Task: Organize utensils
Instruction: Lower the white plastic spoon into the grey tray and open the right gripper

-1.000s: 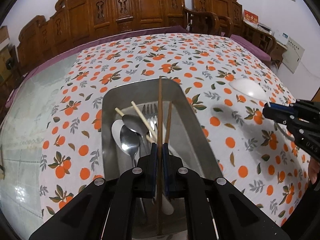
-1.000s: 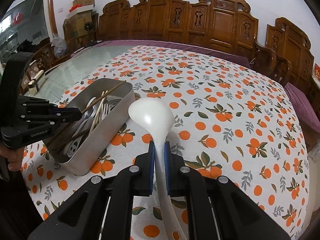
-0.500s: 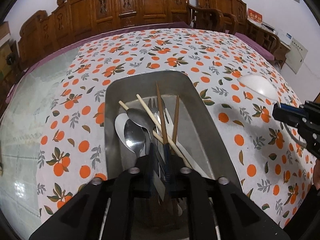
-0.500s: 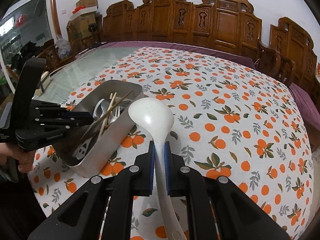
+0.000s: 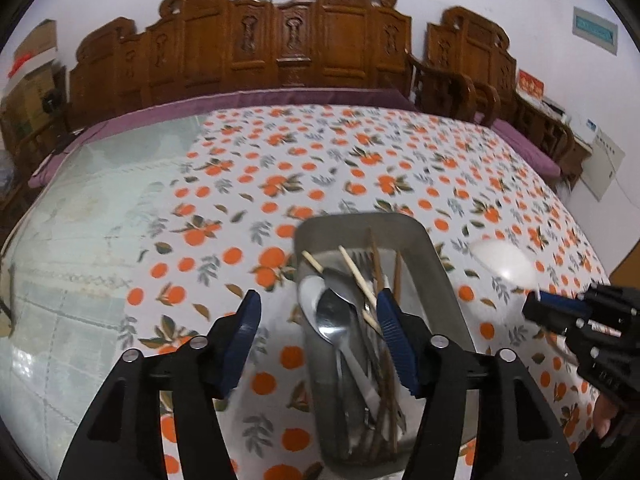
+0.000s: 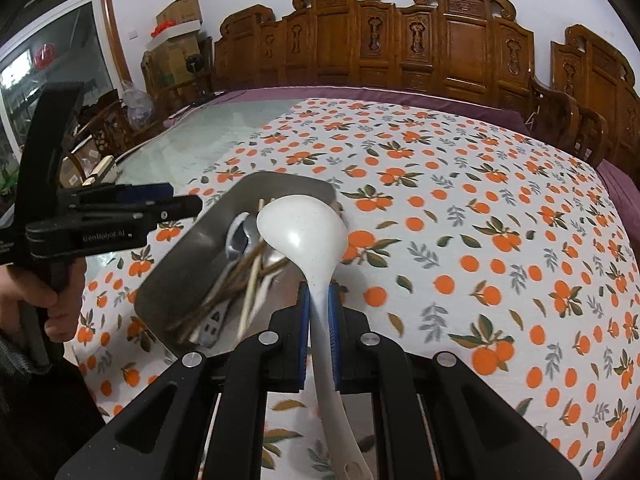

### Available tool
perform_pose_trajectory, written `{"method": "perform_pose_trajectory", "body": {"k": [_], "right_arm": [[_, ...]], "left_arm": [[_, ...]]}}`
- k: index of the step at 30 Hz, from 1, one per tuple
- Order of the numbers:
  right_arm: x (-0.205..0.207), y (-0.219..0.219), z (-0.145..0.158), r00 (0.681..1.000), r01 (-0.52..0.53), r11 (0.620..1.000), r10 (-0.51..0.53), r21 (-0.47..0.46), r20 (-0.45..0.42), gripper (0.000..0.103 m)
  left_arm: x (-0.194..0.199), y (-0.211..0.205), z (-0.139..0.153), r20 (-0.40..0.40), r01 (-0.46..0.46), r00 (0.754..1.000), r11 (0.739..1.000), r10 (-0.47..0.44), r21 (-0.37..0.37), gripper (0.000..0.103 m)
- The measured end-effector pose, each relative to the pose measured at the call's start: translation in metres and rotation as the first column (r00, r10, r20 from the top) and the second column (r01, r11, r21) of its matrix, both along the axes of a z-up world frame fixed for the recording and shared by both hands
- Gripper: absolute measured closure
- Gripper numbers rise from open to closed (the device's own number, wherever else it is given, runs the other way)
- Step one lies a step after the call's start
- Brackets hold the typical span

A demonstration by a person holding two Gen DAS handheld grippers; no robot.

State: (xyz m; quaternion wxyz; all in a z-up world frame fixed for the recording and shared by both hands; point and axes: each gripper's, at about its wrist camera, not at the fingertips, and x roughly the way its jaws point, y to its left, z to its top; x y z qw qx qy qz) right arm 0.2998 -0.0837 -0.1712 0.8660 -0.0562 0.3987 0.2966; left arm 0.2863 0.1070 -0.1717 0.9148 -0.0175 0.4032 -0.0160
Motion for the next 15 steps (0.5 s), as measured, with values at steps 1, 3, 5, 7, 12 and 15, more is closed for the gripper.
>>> {"method": "perform_pose_trajectory", "body": {"k": [1,3,5,7,12,15], "right_arm": [[0.000,0.003,0.001,1.000,-0.004,1.000,0.004,0.001,0.000,0.093],[-0.001,0.014,0.004,1.000,-0.015,1.000,0.015,0.002,0.006,0.093],[-0.001,0.022,0.005,1.000,-0.022,1.000,0.022,0.004,0.008,0.093],[0.001,0.031,0.005,1.000,-0.020,1.000,0.020,0.016,-0.002,0.093],[0.010,0.053,0.000,0.999,0.004,0.999,-0.001,0.055,-0.042,0.093],[0.018,0.063,-0.005,0.997,0.033,0.996,-0.027,0.084,-0.074,0.093]], "left_arm": [[0.000,0.002,0.001,0.004,-0.006,1.000,1.000,0.006,0.002,0.045],[-0.001,0.007,0.004,0.013,-0.018,1.000,1.000,0.018,0.002,0.040],[-0.002,0.012,0.007,0.020,-0.029,0.999,1.000,0.029,-0.001,0.038],[-0.003,0.017,0.010,0.030,-0.039,0.999,0.999,0.039,-0.004,0.036],[-0.006,0.026,0.014,0.044,-0.052,0.998,0.999,0.053,-0.013,0.035],[-0.007,0.029,0.016,0.053,-0.059,0.997,0.998,0.059,-0.011,0.035]]}}
